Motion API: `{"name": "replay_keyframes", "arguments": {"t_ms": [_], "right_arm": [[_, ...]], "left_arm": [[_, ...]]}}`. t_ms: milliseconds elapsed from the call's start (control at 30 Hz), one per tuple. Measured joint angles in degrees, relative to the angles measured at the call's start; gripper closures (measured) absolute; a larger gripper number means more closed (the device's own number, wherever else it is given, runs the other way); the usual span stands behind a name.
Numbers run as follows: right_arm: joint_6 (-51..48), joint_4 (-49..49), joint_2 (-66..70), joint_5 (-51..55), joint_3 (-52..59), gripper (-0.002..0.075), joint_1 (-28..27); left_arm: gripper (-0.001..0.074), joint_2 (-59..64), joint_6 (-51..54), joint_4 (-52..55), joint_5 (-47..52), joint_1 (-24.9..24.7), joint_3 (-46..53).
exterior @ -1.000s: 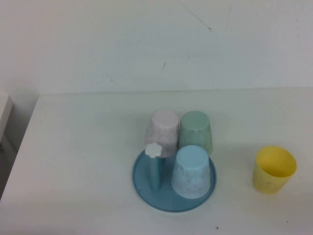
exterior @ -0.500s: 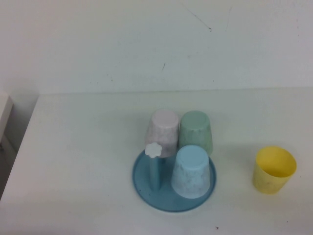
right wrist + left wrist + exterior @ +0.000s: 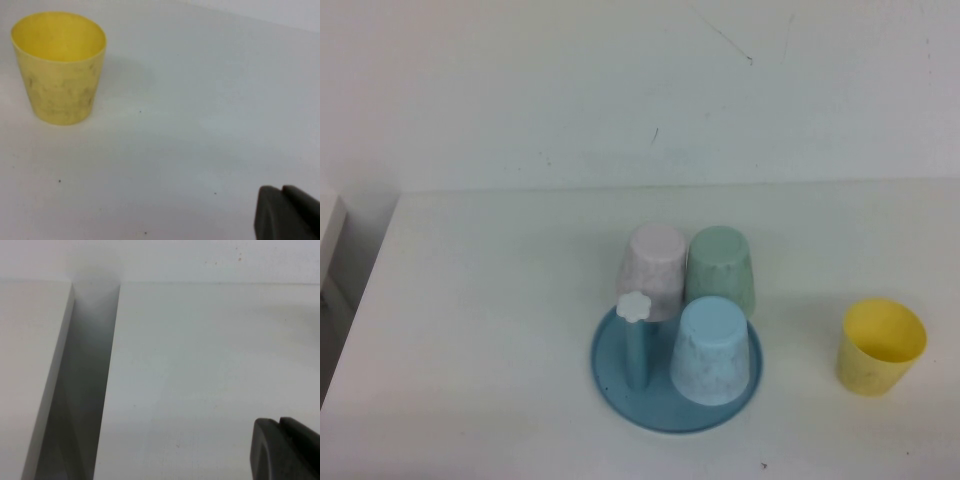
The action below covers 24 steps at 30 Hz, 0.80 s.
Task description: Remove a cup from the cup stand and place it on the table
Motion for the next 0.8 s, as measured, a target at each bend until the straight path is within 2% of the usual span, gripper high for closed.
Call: {"name": "replay_keyframes", "arguments": {"t_ms": [800], "right_arm": [[5.86,-1.34,-3.4,-2.82,2.69,0.0727,-0.72]], "left_arm": [[0.0737,0.0,-0.11,0.0,0.0,0.0,0.0]]}}
